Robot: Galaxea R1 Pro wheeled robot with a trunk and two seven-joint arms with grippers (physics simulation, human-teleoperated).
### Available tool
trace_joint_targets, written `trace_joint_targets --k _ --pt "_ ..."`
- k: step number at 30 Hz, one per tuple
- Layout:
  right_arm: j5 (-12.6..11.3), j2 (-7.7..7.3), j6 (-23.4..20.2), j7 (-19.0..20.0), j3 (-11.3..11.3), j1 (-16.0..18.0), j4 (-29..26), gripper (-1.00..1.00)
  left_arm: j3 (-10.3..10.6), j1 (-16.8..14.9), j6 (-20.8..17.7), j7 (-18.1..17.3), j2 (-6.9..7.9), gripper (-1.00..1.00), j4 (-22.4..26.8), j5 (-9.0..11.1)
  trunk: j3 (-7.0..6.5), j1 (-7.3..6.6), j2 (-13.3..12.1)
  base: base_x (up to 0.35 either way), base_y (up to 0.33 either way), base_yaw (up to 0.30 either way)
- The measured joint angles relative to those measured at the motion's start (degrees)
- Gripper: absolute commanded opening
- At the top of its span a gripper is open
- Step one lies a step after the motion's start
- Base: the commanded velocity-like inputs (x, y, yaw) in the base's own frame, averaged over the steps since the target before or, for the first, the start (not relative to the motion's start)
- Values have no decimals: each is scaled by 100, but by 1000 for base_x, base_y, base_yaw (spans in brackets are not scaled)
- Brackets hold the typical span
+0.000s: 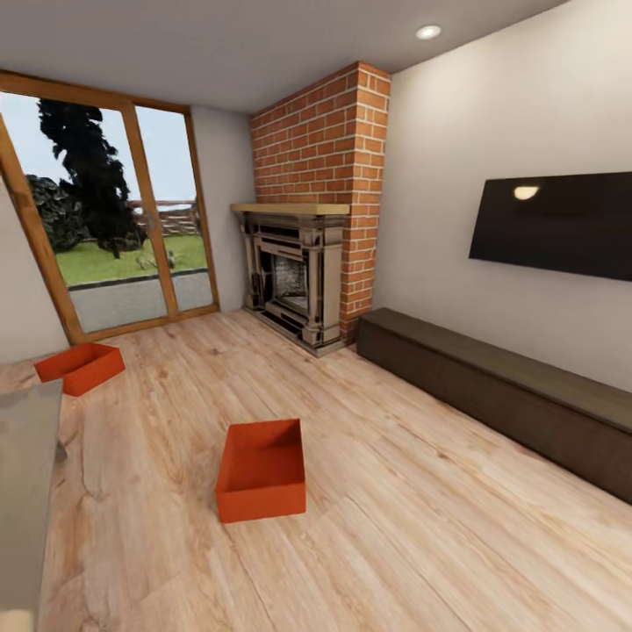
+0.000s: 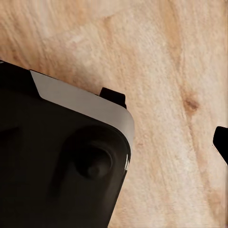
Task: Move the two storage containers from the living room to the garage. In the garage, place one container on the floor and stack the other container on top of it (either order is fine).
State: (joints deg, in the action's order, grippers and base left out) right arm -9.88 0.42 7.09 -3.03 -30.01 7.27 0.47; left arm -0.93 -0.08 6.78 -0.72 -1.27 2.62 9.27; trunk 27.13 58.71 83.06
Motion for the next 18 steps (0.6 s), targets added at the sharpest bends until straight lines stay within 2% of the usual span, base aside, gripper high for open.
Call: trace_joint_targets --k 18 --pt "16 0 0 0 0 0 0 100 2 0 4 0 -4 100 1 0 0 -1 0 315 0 5"
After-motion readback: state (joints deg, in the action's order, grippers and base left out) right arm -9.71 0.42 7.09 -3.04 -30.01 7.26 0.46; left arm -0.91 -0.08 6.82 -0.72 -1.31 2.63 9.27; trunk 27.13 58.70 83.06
